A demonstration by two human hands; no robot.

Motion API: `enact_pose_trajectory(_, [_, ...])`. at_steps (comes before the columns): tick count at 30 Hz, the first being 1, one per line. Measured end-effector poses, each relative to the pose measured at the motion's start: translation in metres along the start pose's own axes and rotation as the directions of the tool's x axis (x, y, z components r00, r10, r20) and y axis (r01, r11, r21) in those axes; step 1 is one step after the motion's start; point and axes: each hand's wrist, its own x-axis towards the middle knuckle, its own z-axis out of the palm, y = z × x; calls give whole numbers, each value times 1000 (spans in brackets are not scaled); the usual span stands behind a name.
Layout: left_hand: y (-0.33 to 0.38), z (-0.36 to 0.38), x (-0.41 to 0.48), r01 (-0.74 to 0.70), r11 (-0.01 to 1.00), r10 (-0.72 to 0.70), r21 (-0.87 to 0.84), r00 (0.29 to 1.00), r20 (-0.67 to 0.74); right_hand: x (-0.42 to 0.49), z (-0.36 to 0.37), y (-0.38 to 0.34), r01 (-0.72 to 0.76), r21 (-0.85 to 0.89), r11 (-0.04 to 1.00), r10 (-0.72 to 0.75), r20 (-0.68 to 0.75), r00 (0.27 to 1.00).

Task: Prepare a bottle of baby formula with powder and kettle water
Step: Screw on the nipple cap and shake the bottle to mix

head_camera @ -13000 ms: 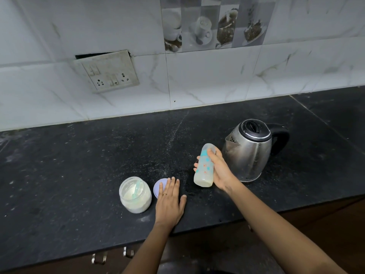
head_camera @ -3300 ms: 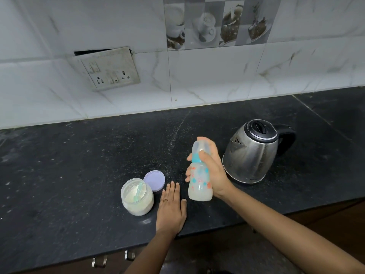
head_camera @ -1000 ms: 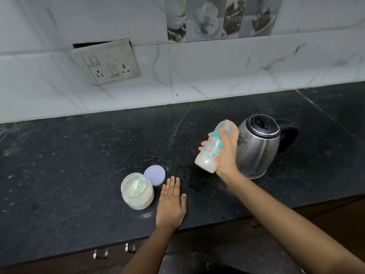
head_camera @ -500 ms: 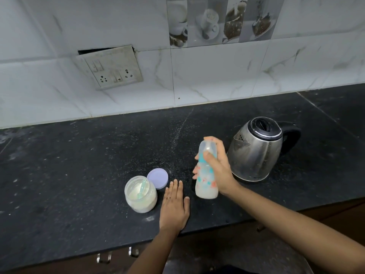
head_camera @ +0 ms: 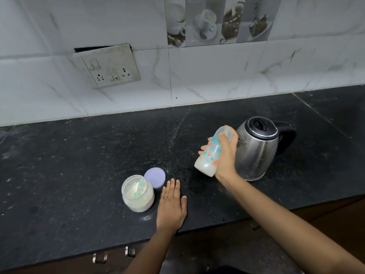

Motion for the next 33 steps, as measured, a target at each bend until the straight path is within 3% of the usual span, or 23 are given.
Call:
enact_pose_trajectory(2, [0, -1, 0, -4, 1000, 4, 7, 1000, 3, -12, -3, 8, -34, -26, 999, 36, 108, 993])
enact_pose_trajectory(5, [0, -2, -1, -1, 1000, 1, 5, 1000, 14, -32, -12, 18, 10, -231, 973, 62, 304, 951])
enact_pose_trajectory(6, [0, -2, -1, -1, 1000, 1, 3, 1000, 11, -28, -12, 16, 34, -241, 970, 33, 265, 964])
enact_pose_trajectory(8, [0, -2, 0, -3, 1000, 3, 1, 1000, 7, -11, -10, 11, -47, -104, 993, 54, 67, 996])
enact_pose_trajectory(10, [0, -1, 0, 2, 1000, -2, 7, 1000, 6, -5, -8, 8, -50, -13, 999, 50, 15, 999])
enact_pose_trajectory(15, [1, -1, 0, -4, 1000, 4, 18, 1000, 14, -41, -15, 23, 29, -280, 960, 88, 397, 913])
enact_pose_trajectory(18, [1, -1, 0, -3, 1000, 3, 14, 1000, 12, -21, -7, 19, -58, -70, 996, 68, 153, 986])
enact_pose_trajectory(20, [1, -1, 0, 3, 1000, -3, 12, 1000, 2, -17, -3, 19, -90, 13, 996, 88, 103, 991])
enact_pose_trajectory(24, [0, -1, -1, -26, 999, 25, 27, 999, 30, -46, -14, 34, -49, -240, 970, 148, 415, 898])
enact_pose_trajectory(25, [-1, -1, -1, -21, 1000, 21, 23, 1000, 23, -44, -14, 33, -12, -253, 968, 120, 415, 902])
enact_pose_trajectory(28, [0, 1, 1, 3, 1000, -3, 5, 1000, 2, -19, -10, 29, -99, -121, 988, 122, 197, 973])
enact_pose_trajectory(30, [-1, 2, 0, -1, 1000, 1, 6, 1000, 5, -25, -14, 30, -132, -120, 984, 161, 275, 948])
enact_pose_trajectory(33, [-4, 3, -1, -35, 999, 35, 24, 999, 24, -53, -10, 33, -6, -381, 924, 206, 484, 850])
